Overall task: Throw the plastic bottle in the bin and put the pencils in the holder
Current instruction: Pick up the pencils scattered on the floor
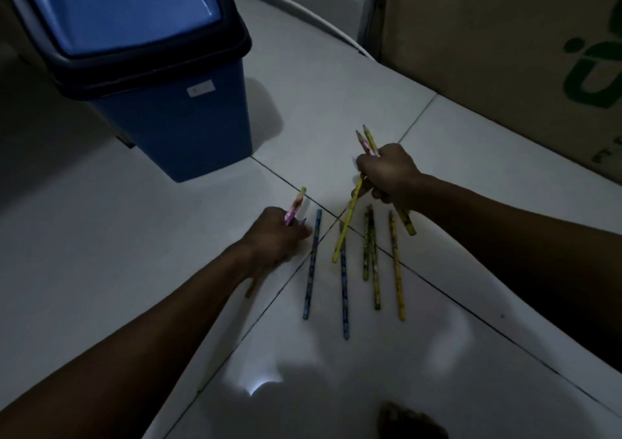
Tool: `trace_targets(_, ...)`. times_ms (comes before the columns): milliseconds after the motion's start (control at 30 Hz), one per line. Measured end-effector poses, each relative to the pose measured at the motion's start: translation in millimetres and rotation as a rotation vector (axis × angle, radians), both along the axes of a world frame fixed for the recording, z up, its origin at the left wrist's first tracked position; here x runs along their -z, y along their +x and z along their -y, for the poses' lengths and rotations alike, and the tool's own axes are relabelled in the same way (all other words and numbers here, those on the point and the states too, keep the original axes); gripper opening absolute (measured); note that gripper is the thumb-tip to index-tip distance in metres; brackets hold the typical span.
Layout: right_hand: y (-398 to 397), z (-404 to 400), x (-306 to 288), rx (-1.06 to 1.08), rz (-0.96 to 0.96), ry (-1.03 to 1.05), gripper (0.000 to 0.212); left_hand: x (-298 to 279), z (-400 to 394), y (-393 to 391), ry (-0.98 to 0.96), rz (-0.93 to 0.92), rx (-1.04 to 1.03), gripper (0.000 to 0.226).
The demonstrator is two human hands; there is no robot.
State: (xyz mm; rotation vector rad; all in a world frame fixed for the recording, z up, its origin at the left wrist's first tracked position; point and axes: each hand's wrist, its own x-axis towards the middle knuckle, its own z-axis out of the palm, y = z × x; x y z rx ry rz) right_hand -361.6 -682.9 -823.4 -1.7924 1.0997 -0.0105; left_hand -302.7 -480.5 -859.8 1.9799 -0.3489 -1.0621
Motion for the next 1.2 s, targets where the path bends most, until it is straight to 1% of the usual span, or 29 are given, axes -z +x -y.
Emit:
trace_targets(33, -6.4, 1.5, 0.6, 0.038, 0.015, -0.007, 0.018, 6.5, 4.8, -4.4, 0.096, 0.095, 0.065, 0.024)
trace_targets(100, -20.1, 3.0, 4.9, 0.118, 0.023, -0.007, 0.015, 18.7, 12.5, -14.3, 0.286, 0.286, 0.148, 0.037)
trace_targets(133, -27.7, 3.3, 8.2, 0.157, 0.023, 0.000, 0.014, 22.5, 15.7, -19.3, 0.338, 0.362, 0.158, 0.043)
trace_targets(200, -43.4, 3.7, 17.8, 0.224, 0.009, 0.028, 0.015, 26.1, 19.1, -27.6, 0.363, 0.481, 0.158, 0.046)
trace_targets(267, -59.1, 2.2, 27.9, 0.248, -0.034, 0.062, 0.018, 29.4, 21.2, -31.2, 0.350, 0.542, 0.188, 0.039)
trace_targets(333, -72.1, -1.6, 35.2, 0.253, -0.050, 0.108, 0.014, 29.9, 22.6, -32.2, 0.343, 0.574, 0.241, 0.029)
trace_targets(400, -81.2, -5.5, 39.9, 0.247, -0.047, 0.126, 0.011, 27.3, 23.7, -32.1, 0.323, 0.589, 0.248, 0.026)
trace_targets(467, -86.5, -6.9, 43.8, 0.220, -0.058, 0.078, 0.008, 23.9, 23.5, -31.0, 0.267, 0.583, 0.191, 0.025)
trace_targets(533, -91.4, -5.5, 47.4, 0.222, -0.076, 0.012, 0.009, 19.6, 23.5, -29.1, 0.190, 0.537, 0.102, 0.023)
trace_targets(600, -95.1, -5.5, 49.0, 0.233, -0.098, -0.045, 0.025, 15.1, 22.7, -28.3, 0.168, 0.511, 0.003, 0.023)
trace_targets(700, -99.7, -11.4, 53.1, 0.221, -0.221, -0.167, 0.056, 13.1, 20.5, -29.8, 0.237, 0.598, -0.081, 0.027)
trace_targets(767, -104.3, -18.5, 56.3, 0.195, -0.286, -0.217, 0.063, 16.3, 19.2, -32.7, 0.231, 0.594, -0.095, 0.026)
trace_targets(833, -107.9, -23.4, 58.5, 0.177, -0.303, -0.225, 0.062, 20.5, 19.2, -37.1, 0.209, 0.539, -0.049, 0.030)
trace_targets(933, -108.4, -27.1, 56.9, 0.183, -0.319, -0.243, 0.057, 25.7, 23.1, -45.8, 0.210, 0.481, 0.069, 0.042)
trace_targets(1000, -105.6, -28.5, 54.1, 0.169, -0.344, -0.246, 0.050, 27.5, 28.0, -51.4, 0.241, 0.514, 0.131, 0.047)
trace_targets(1100, -103.0, -27.2, 45.5, 0.180, -0.377, -0.266, 0.036, 29.3, 35.0, -57.8, 0.274, 0.611, 0.169, 0.044)
trace_targets(1200, -104.6, -21.5, 35.7, 0.220, -0.316, -0.258, 0.031, 28.8, 39.1, -61.5, 0.283, 0.681, 0.205, 0.037)
